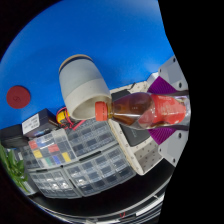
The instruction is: Pour water
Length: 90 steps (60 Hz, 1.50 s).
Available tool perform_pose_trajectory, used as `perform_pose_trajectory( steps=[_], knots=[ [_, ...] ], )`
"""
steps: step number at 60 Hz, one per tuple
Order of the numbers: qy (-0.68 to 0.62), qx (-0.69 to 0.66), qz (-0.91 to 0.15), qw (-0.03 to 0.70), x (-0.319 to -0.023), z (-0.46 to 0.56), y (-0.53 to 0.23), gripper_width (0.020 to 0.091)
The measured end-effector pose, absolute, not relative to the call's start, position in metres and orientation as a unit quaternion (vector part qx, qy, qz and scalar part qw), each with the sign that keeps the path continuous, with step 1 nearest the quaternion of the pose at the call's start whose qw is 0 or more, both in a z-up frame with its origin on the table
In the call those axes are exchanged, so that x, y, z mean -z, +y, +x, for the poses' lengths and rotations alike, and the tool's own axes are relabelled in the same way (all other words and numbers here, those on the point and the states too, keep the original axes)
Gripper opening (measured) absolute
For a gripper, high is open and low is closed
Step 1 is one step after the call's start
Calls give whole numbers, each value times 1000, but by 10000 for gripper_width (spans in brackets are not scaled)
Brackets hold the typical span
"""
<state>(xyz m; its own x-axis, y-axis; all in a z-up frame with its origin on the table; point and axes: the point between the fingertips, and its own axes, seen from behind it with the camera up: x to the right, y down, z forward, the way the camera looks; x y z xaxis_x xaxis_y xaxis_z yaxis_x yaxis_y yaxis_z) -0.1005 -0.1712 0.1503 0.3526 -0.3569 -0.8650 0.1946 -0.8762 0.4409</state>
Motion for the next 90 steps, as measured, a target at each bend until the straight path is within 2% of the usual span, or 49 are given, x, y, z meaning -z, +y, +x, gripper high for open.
perform_pose_trajectory(
  steps=[11,18,24,35,45,52,58,66,74,84,90],
  knots=[
    [-17,571,787,233,-159,-96,-171,395],
    [53,589,786,183,-166,-93,-164,397],
    [159,609,771,92,-188,-93,-143,398],
    [305,627,705,-128,-239,-101,-69,399],
    [401,570,656,-290,-249,-105,4,399],
    [441,512,636,-372,-227,-110,56,398],
    [463,475,628,-407,-198,-112,89,397],
    [487,433,628,-425,-159,-117,119,398],
    [509,408,619,-438,-133,-122,134,395],
    [513,394,619,-446,-106,-125,146,421],
    [512,405,606,-455,-110,-122,143,430]
  ],
)
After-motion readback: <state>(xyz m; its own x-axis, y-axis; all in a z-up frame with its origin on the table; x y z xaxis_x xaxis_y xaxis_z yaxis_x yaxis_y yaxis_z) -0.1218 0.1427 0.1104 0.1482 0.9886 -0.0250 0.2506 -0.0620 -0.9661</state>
